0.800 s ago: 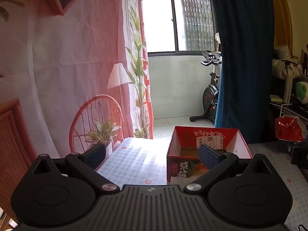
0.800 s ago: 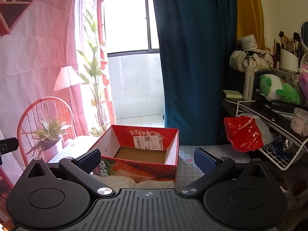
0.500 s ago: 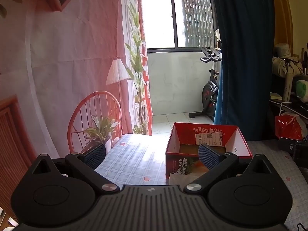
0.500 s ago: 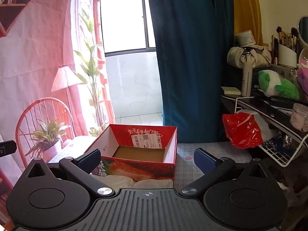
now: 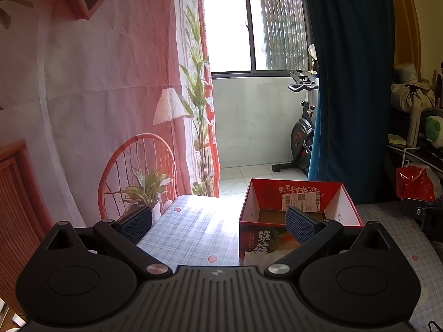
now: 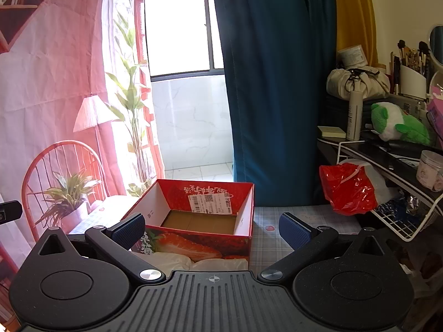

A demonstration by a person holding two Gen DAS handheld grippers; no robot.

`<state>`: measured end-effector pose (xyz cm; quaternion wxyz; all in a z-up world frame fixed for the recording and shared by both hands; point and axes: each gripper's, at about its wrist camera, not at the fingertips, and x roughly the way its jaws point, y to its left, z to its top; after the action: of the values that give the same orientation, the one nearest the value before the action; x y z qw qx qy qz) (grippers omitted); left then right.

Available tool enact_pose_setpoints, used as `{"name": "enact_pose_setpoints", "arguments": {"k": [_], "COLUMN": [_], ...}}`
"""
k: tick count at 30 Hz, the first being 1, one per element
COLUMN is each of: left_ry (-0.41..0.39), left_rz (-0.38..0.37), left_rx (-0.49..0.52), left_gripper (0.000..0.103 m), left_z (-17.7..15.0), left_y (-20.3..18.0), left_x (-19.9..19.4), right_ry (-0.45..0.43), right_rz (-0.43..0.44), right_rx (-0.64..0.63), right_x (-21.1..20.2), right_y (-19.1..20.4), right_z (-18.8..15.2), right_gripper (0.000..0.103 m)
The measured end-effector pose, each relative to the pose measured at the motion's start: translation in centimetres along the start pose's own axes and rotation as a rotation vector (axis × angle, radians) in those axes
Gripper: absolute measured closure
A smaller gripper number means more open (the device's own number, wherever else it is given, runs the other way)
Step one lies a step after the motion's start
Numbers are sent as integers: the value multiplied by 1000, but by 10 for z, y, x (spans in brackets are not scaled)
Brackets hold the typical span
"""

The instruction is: Organize soft objects

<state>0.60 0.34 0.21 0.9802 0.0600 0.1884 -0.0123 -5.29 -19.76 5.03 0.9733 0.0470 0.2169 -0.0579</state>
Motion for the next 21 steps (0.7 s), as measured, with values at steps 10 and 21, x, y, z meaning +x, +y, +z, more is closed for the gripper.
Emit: {"name": "enact_pose_setpoints", "arguments": {"k": [10, 21], "left_ry": [-8, -10], "left_rz": [4, -4], "left_rx": [6, 13], "left_gripper": [0, 0], "left_z": [0, 0], "left_y": [-2, -4], "left_x": [-4, -5], "right_ry": [-3, -14], "right_rz": [-1, 0], "right_rx": [1, -2], "right_x": [-1, -3], "right_y": [0, 1], "right_z": [1, -1], "right_gripper": [0, 0]}}
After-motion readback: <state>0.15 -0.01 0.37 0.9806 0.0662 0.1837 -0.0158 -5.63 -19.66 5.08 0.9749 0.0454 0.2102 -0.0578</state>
